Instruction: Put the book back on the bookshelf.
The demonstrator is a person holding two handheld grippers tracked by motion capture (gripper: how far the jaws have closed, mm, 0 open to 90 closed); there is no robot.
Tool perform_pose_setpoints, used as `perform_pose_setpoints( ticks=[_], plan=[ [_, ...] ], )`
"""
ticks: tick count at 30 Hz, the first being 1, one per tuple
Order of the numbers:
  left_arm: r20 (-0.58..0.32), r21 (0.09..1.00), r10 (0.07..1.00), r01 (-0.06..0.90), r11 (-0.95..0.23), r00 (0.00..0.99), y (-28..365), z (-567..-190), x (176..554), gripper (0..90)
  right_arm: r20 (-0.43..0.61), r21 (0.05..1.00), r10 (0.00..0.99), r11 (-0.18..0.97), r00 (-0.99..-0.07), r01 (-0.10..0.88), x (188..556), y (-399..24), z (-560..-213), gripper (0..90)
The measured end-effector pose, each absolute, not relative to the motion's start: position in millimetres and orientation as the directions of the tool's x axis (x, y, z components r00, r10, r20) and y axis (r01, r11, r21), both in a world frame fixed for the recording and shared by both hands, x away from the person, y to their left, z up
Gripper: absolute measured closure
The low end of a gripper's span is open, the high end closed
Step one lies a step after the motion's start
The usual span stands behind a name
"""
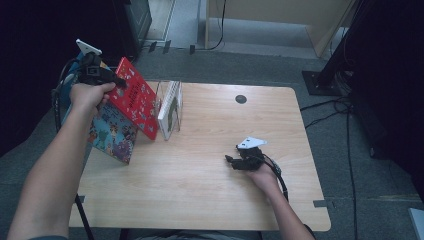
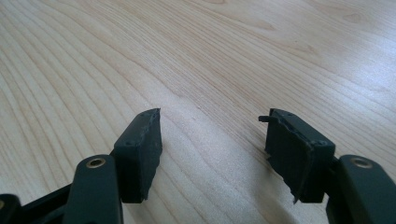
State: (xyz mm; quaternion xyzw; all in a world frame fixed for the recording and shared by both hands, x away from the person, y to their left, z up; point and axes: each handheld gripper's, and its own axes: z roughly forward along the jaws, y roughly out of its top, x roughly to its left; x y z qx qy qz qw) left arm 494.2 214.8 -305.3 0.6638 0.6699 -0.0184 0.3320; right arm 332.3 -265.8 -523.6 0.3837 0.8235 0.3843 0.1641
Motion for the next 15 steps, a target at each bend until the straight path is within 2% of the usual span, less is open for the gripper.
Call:
perform_pose_setpoints(
  ticks=[2, 7, 9, 15],
  plan=[
    [-0.526, 0.41, 0.844, 0.9, 0.147, 0.102, 216.5, -302.9, 493.7, 66.7, 0.026, 0.759, 0.76, 0.408, -0.65, 0.507, 331.5, -266.1, -523.6, 36.4],
    [-0.488, 0.419, 0.867, 0.899, 0.129, 0.103, 220.8, -290.8, 488.5, 46.3, 0.025, 0.759, 0.76, 0.408, -0.649, 0.507, 330.5, -266.9, -523.6, 36.4],
    [-0.453, 0.419, 0.885, 0.902, 0.105, 0.108, 224.1, -288.3, 484.6, 45.0, 0.024, 0.76, 0.759, 0.409, -0.651, 0.505, 330.2, -267.3, -523.7, 36.4],
    [-0.44, 0.467, 0.886, 0.88, 0.088, 0.145, 235.6, -274.5, 469.6, 43.8, 0.026, 0.76, 0.761, 0.407, -0.649, 0.507, 329.0, -267.7, -523.7, 36.4]
  ],
)
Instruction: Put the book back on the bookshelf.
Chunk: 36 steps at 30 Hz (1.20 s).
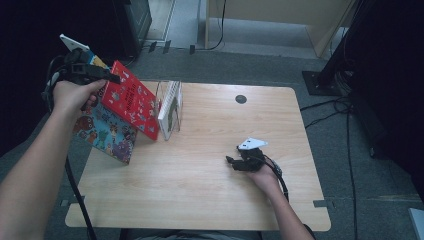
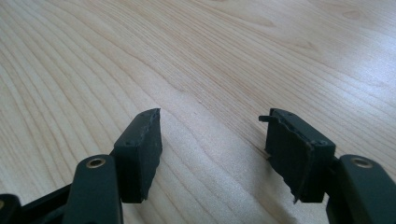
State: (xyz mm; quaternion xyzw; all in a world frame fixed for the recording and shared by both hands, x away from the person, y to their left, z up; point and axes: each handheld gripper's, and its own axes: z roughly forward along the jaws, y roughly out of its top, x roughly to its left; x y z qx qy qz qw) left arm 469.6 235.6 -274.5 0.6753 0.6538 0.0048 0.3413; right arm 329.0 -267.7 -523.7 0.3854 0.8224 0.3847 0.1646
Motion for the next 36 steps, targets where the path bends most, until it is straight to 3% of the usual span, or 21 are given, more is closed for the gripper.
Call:
perform_pose_setpoints(
  ticks=[10, 18, 36],
  plan=[
    [-0.499, 0.497, 0.838, 0.865, 0.068, 0.221, 240.8, -262.5, 437.1, 42.8, 0.024, 0.759, 0.753, 0.415, -0.658, 0.502, 328.6, -268.5, -523.7, 35.4],
    [-0.469, 0.517, 0.835, 0.856, -0.004, 0.287, 219.8, -275.1, 412.7, 41.9, 0.024, 0.759, 0.751, 0.416, -0.66, 0.501, 328.5, -268.3, -523.8, 34.4],
    [-0.413, 0.522, 0.827, 0.843, -0.128, 0.381, 177.4, -349.8, 374.6, 39.8, 0.025, 0.756, 0.754, 0.415, -0.656, 0.506, 328.4, -267.8, -523.9, 30.9]
  ],
)
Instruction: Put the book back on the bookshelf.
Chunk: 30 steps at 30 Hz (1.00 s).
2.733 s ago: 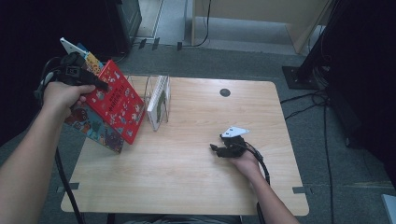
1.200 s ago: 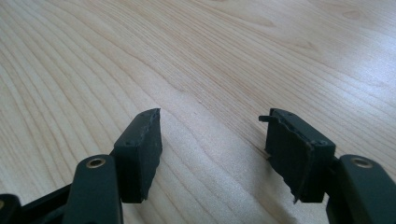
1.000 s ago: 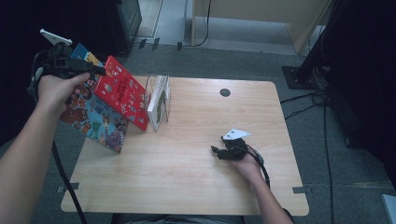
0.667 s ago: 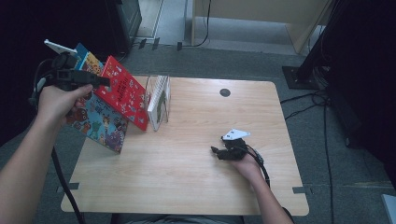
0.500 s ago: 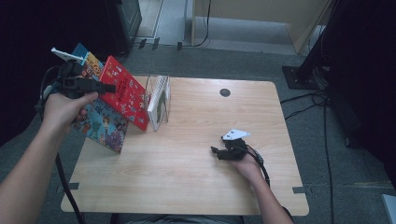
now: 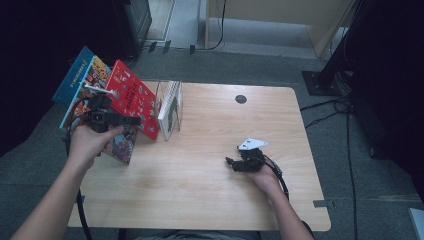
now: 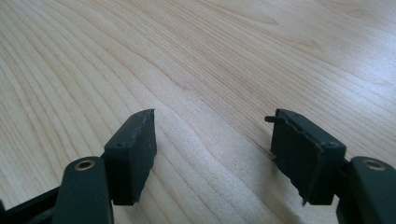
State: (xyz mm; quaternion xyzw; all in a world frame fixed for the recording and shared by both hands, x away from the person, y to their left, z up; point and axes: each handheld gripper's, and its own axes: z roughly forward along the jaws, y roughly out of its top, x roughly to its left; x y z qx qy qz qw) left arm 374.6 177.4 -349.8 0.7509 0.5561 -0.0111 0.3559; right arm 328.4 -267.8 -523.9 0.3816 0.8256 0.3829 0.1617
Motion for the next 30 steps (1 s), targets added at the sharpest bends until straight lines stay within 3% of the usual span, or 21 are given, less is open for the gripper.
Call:
perform_pose_setpoints(
  ticks=[20, 30],
  plan=[
    [-0.395, 0.517, 0.762, 0.81, -0.278, 0.513, 127.1, -451.0, 335.4, 38.1, 0.026, 0.749, 0.757, 0.418, -0.653, 0.514, 327.7, -266.9, -524.2, 24.5],
    [-0.399, 0.497, 0.761, 0.818, -0.29, 0.512, 119.7, -483.3, 327.0, 36.9, 0.02, 0.746, 0.754, 0.426, -0.657, 0.512, 327.7, -266.2, -524.5, 20.6]
  ],
)
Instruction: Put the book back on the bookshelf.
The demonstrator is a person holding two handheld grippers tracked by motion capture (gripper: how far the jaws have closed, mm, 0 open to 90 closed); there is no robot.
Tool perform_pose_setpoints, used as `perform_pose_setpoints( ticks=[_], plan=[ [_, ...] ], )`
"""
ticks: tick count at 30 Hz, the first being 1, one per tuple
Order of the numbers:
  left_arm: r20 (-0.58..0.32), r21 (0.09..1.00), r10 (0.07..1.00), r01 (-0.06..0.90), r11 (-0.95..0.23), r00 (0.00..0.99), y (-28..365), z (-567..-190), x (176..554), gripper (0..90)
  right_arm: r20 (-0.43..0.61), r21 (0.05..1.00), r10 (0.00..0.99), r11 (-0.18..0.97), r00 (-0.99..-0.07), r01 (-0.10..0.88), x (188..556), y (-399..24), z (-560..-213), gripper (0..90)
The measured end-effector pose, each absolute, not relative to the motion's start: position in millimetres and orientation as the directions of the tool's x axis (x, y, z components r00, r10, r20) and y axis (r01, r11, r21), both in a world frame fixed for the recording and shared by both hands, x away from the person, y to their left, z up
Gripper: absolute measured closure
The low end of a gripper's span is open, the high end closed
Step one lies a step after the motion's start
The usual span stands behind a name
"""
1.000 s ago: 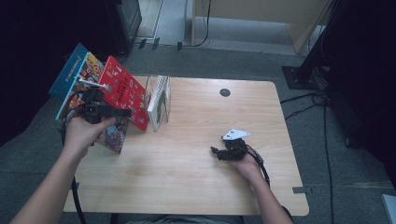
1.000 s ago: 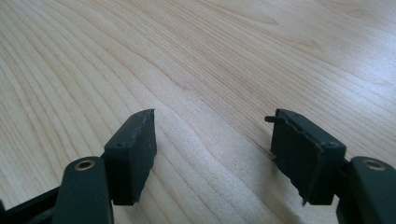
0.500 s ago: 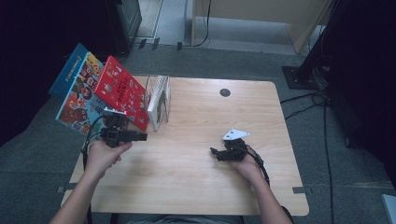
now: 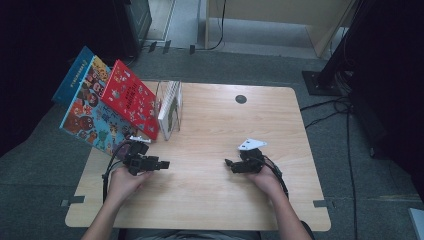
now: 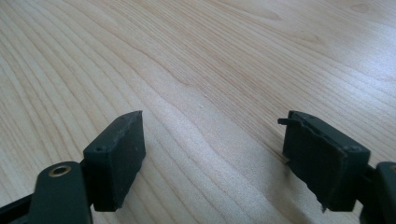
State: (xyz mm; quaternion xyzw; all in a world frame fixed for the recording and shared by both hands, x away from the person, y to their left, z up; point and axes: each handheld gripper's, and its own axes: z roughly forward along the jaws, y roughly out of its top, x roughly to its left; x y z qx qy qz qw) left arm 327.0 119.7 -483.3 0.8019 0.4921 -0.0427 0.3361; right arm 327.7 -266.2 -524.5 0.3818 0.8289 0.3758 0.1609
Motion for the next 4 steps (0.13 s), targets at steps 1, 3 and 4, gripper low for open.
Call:
perform_pose_setpoints(
  ticks=[1, 3, 4],
  plan=[
    [-0.397, 0.498, 0.761, 0.817, -0.291, 0.513, 120.0, -484.7, 326.6, 36.8, 0.02, 0.746, 0.754, 0.426, -0.656, 0.512, 327.8, -266.2, -524.5, 20.1],
    [-0.392, 0.499, 0.763, 0.815, -0.292, 0.514, 121.6, -487.5, 325.8, 36.5, 0.022, 0.744, 0.758, 0.423, -0.652, 0.517, 327.8, -266.0, -524.6, 18.9],
    [-0.392, 0.501, 0.766, 0.816, -0.287, 0.51, 122.3, -489.3, 325.2, 36.5, 0.021, 0.744, 0.76, 0.423, -0.65, 0.518, 327.9, -266.1, -524.6, 18.1]
  ],
)
